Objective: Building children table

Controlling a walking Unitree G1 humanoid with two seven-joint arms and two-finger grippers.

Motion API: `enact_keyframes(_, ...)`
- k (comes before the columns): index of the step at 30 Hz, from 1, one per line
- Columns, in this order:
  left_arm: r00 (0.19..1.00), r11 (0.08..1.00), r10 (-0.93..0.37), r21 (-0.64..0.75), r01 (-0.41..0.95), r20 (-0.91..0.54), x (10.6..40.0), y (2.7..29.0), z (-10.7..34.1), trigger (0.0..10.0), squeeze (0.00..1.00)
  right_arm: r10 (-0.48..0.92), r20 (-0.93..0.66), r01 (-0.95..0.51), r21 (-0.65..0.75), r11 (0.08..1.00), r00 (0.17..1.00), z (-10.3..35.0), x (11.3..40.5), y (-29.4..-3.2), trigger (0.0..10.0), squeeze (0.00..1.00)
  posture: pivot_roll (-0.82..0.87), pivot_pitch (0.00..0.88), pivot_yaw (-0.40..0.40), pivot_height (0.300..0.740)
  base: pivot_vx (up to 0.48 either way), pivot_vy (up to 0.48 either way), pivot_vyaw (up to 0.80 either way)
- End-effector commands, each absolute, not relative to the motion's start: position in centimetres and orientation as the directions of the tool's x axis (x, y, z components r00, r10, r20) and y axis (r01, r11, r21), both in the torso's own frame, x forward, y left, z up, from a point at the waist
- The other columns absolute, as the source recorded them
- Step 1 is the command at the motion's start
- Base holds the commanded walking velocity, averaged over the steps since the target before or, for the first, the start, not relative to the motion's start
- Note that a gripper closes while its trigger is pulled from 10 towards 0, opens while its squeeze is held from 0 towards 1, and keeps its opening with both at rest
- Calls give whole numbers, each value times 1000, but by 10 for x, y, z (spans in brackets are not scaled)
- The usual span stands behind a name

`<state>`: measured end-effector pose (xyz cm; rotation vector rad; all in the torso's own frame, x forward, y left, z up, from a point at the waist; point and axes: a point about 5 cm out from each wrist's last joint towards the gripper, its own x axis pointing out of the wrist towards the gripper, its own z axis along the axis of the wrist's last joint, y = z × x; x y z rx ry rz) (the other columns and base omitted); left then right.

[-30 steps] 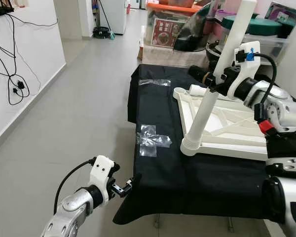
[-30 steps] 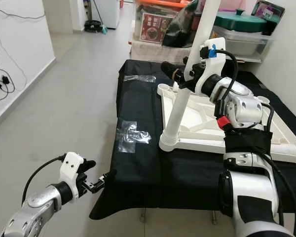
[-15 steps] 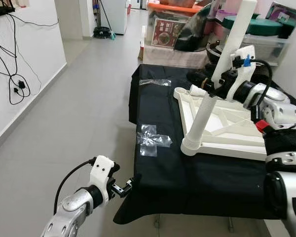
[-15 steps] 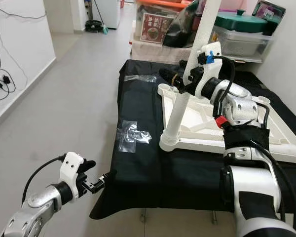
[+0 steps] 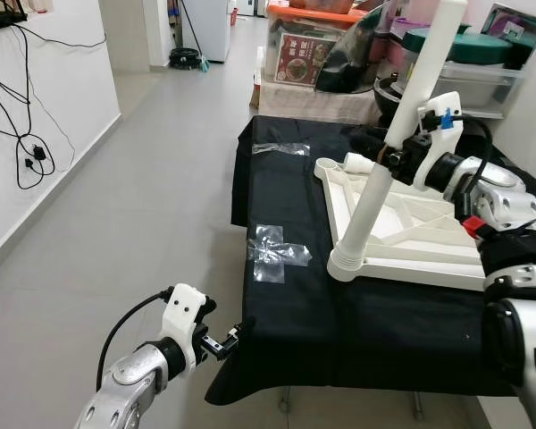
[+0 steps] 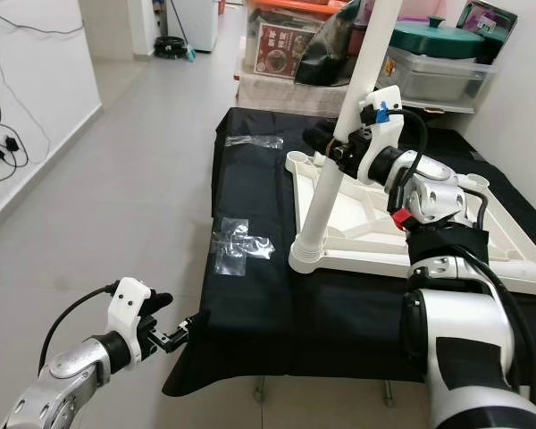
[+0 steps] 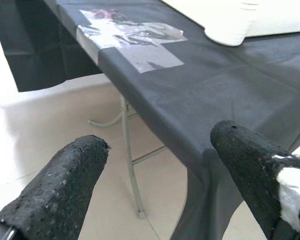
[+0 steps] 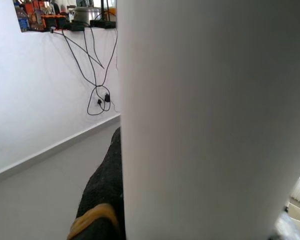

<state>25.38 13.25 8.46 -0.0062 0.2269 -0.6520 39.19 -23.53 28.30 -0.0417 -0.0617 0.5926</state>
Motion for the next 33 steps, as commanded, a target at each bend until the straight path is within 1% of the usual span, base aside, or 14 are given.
enact_keyframes(1,762,791,-607,-73,608,-224,252,132,82,10000,0,542,55,-533,-115,838,839,292,391,-241,0,0,-14,0,-107,740,0,0,0)
enact_keyframes(13,764,792,-606,-74,607,-222,252,132,82,10000,0,418,75,-414,-65,908,905,278,397,-233,0,0,-11,0,-108,740,0,0,0)
enact_keyframes(14,764,792,-606,-74,606,-222,252,132,82,10000,0,359,71,-358,-30,933,931,272,398,-231,0,0,-12,0,-108,740,0,0,0)
enact_keyframes(15,764,792,-606,-74,606,-222,252,132,82,10000,0,359,71,-358,-30,933,931,272,398,-231,0,0,-12,0,-108,740,0,0,0)
enact_keyframes(16,764,792,-606,-76,606,-221,252,131,82,10000,0,266,66,-267,-5,964,962,264,399,-230,0,0,-14,0,-108,740,0,0,0)
enact_keyframes(17,764,792,-606,-76,606,-221,252,131,82,10000,0,266,66,-267,-5,964,962,264,399,-230,0,0,-14,0,-108,740,0,0,0)
enact_keyframes(18,764,792,-606,-77,606,-220,253,131,82,10000,0,139,56,-141,32,989,989,251,397,-229,0,0,-14,0,-107,740,0,0,0)
enact_keyframes(19,764,792,-606,-77,606,-220,253,131,82,10000,0,139,56,-141,32,989,989,251,397,-229,0,0,-14,0,-107,740,0,0,0)
enact_keyframes(22,764,791,-607,-78,606,-218,253,129,83,10000,0,-133,37,129,99,987,990,226,385,-222,0,0,-11,0,-106,740,0,0,0)
enact_keyframes(25,764,791,-607,-78,606,-217,253,129,83,10000,0,-175,38,170,110,979,984,224,382,-219,0,0,-11,0,-106,740,0,0,0)
enact_keyframes(26,766,793,-606,-78,605,-216,253,130,83,10000,0,-231,40,225,125,966,972,222,377,-212,0,0,-16,0,-107,740,0,0,0)
enact_keyframes(28,766,793,-606,-78,605,-216,253,130,83,10000,0,-231,40,225,125,966,972,222,377,-212,0,0,-16,0,-107,740,0,0,0)
enact_keyframes(32,768,793,-606,-84,603,-208,255,127,84,10000,0,-318,31,311,140,940,947,222,371,-187,0,0,-21,0,-113,740,0,0,0)
enact_keyframes(33,768,793,-606,-84,603,-208,255,127,84,10000,0,-318,31,311,140,940,947,222,371,-187,0,0,-21,0,-113,740,0,0,0)
